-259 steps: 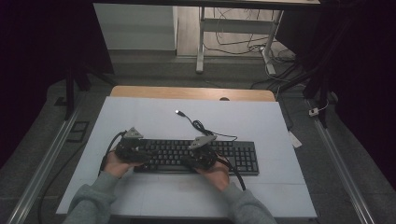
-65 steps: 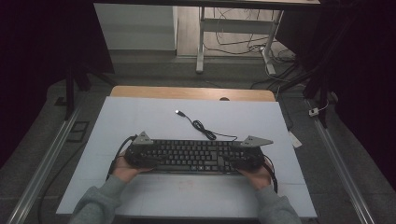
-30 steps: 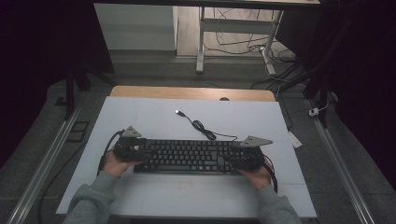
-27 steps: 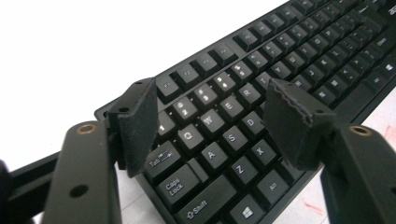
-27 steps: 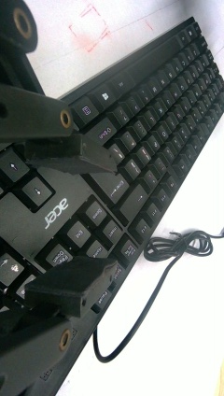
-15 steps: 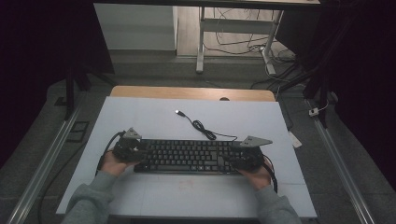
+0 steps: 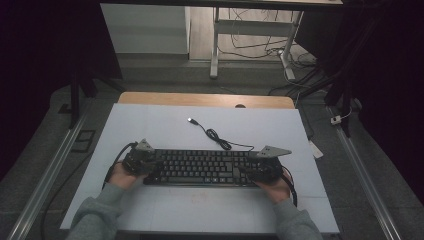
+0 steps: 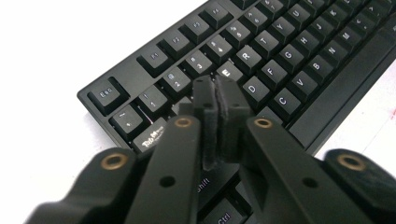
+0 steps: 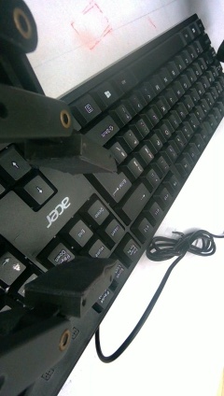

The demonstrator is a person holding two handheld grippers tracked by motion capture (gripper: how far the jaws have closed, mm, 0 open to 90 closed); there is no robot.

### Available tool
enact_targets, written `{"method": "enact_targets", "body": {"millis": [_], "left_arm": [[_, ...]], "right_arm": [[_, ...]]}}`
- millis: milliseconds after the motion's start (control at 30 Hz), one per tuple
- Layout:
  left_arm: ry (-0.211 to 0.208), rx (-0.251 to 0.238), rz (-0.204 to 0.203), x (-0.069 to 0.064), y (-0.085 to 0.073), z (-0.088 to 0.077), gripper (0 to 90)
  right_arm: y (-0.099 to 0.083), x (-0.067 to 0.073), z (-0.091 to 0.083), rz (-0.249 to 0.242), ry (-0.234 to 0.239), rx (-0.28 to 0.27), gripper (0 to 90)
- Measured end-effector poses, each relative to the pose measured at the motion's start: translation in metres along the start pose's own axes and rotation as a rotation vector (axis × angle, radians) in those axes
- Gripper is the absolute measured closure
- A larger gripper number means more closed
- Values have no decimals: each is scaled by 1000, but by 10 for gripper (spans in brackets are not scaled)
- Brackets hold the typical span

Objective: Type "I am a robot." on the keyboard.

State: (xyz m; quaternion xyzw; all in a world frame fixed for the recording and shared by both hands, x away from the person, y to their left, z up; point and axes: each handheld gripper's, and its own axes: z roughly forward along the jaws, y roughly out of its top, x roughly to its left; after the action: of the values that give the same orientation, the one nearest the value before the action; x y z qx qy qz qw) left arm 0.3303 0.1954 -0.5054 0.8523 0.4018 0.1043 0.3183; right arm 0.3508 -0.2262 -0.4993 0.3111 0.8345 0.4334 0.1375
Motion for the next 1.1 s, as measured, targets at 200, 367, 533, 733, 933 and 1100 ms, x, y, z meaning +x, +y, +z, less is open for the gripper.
{"method": "enact_targets", "body": {"millis": [200,367,533,733,933,1100], "left_arm": [[-6,24,12,-2,0,4,887],[1,36,16,-2,-1,5,888],[5,46,17,-2,-1,7,887],[4,50,21,-2,-1,9,888],[9,47,20,-3,-1,9,888],[-4,-26,-2,-1,0,0,887]], "right_arm": [[0,0,0,-5,-2,4,469],[0,0,0,-4,-3,4,469],[0,0,0,-4,-3,4,469],[0,0,0,-4,-3,4,469],[0,1,0,-7,-7,5,470],[0,0,0,-6,-6,4,469]]}}
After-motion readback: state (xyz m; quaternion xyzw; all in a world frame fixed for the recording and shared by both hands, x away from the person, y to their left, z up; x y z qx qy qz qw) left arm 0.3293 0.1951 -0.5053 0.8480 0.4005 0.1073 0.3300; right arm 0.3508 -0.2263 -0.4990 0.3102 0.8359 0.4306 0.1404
